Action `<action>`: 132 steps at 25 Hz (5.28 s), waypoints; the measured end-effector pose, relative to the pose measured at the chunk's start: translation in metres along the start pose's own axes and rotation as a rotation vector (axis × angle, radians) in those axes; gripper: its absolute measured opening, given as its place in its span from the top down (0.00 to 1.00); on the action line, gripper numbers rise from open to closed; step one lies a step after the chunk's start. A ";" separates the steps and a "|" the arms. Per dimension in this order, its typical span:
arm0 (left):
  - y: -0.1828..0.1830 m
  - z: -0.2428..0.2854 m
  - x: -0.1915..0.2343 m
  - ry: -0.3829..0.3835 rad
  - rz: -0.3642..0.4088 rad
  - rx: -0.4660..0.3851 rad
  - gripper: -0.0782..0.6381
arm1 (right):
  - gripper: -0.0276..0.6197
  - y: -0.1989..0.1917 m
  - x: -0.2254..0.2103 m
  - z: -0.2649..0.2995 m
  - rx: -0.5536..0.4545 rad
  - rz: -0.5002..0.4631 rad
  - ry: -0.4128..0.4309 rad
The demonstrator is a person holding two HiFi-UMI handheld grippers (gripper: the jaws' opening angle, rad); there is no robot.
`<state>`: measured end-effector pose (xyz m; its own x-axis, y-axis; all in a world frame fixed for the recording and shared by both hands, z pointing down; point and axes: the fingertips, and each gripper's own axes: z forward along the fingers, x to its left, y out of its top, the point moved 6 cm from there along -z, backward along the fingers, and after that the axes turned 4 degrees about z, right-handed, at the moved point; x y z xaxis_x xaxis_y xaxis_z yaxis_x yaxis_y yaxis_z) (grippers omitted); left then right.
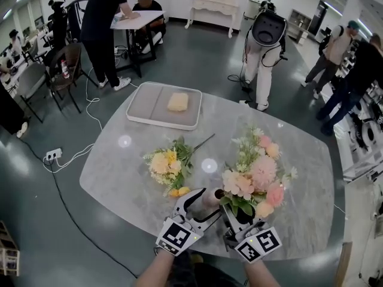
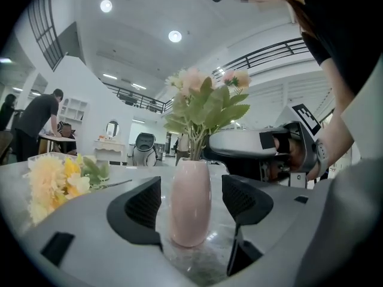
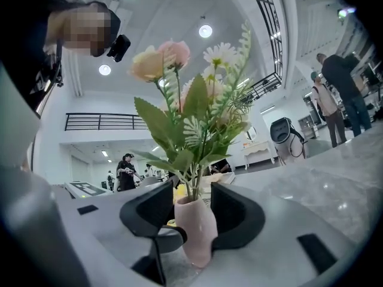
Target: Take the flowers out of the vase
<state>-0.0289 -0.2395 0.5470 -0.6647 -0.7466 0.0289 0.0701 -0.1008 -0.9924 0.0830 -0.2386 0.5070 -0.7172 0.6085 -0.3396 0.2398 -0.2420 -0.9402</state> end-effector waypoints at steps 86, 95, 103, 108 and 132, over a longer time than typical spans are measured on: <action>0.061 -0.048 -0.009 0.110 -0.010 0.023 0.84 | 0.88 0.114 0.041 -0.003 -0.122 -0.190 0.049; 0.073 -0.055 -0.023 0.132 -0.017 -0.002 0.84 | 0.88 0.123 0.047 -0.019 -0.126 -0.200 0.060; 0.078 -0.063 -0.036 0.163 -0.020 -0.023 0.84 | 0.88 0.123 0.051 -0.035 -0.130 -0.206 0.071; 0.078 -0.067 -0.046 0.188 -0.029 -0.035 0.84 | 0.88 0.119 0.053 -0.048 -0.114 -0.204 0.077; 0.079 -0.100 -0.096 0.226 -0.071 -0.057 0.87 | 0.88 0.093 0.073 -0.098 -0.077 -0.177 0.101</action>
<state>-0.0342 -0.1100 0.4535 -0.8163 -0.5724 0.0776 -0.0203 -0.1058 -0.9942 0.1170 -0.1423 0.3918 -0.6844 0.7099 -0.1661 0.1678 -0.0683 -0.9835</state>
